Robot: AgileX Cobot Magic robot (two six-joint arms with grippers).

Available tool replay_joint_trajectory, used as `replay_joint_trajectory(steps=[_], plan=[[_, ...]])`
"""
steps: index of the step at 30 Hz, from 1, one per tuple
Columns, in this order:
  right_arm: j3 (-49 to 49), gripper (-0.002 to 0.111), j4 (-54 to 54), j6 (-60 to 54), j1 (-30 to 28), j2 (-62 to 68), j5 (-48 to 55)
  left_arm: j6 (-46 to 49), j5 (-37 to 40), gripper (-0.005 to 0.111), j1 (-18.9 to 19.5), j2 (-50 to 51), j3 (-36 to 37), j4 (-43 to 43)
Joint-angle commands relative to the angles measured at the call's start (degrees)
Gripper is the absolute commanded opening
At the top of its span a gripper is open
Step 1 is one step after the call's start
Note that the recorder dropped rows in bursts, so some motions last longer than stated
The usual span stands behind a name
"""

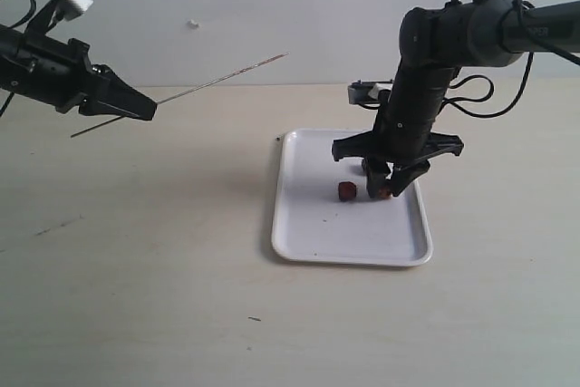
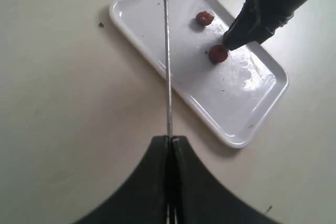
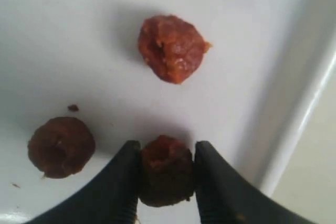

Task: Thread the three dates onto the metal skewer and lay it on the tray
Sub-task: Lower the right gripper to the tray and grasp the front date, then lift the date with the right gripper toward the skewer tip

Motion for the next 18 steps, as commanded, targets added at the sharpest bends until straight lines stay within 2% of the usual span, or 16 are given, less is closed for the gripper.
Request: replay_joint_trajectory(steps=[1, 7, 10, 15, 18], plan=[[-0.58, 0.033, 0.04, 2.35, -0.02, -3.29, -2.42, -5.86, 0.45, 0.000, -0.12, -0.71, 0.17, -0.61], [-0.58, 0.032, 0.16, 6.66, -0.02, -5.66, -9.31, -13.46, 5.14, 0.000, -0.63, -0.49, 0.26, -0.61], [-0.58, 0.032, 1.42, 9.86, -0.23, -6.00, -14.50, -15.26, 6.70, 0.000, -2.27, 0.42, 0.85, -0.51], [-0.58, 0.032, 11.07, 11.23, -0.94, -6.00, -23.25, -15.56, -1.66, 0.000, -5.34, 0.80, 4.67, -2.61], [-0.58, 0.032, 17.01, 11.23, -1.17, -6.00, -26.77, -15.56, -3.81, 0.000, -6.30, 0.80, 5.39, -4.33]])
